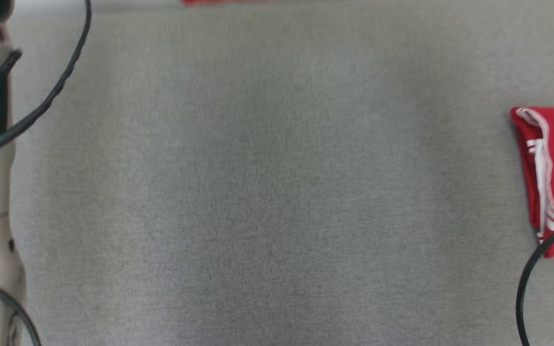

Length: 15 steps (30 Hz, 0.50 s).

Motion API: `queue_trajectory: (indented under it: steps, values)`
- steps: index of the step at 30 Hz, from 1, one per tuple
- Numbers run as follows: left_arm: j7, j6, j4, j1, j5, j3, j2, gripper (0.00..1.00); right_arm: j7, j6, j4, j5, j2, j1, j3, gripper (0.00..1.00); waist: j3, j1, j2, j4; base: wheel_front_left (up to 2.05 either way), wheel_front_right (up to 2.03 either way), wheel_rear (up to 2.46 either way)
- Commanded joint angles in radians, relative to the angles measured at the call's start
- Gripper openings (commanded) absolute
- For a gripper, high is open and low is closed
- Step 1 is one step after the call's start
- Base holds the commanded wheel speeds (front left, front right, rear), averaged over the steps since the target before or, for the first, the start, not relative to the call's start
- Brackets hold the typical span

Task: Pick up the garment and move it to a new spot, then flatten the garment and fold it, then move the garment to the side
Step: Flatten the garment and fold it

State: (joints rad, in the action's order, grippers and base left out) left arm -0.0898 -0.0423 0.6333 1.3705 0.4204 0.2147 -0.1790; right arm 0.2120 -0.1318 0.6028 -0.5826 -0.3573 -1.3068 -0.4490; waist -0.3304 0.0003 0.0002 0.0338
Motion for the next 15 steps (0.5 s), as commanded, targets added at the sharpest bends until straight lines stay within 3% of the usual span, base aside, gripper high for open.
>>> queue_trajectory:
  steps: [1,7,15]
  values:
    - [-0.025,-0.005,0.031,0.021,-0.009,0.004,0.001,0.0,0.015,0.002,0.039,0.019,0.003,-0.025,-0.008,0.0,-0.08,-0.0003,-0.0002,-0.024,0.0,0.0,0.0]
    - [-0.144,-0.047,0.208,0.051,-0.028,0.057,0.058,0.0,0.051,0.002,0.191,0.007,0.057,-0.077,-0.085,0.0,-0.179,-0.0003,-0.0002,-0.045,0.0,0.0,0.0]
    - [-0.176,-0.07,0.269,-0.155,0.005,0.088,0.113,0.0,0.054,0.002,0.158,-0.097,0.036,0.127,-0.14,0.0,-0.21,-0.0003,-0.0002,-0.049,0.0,0.0,0.0]
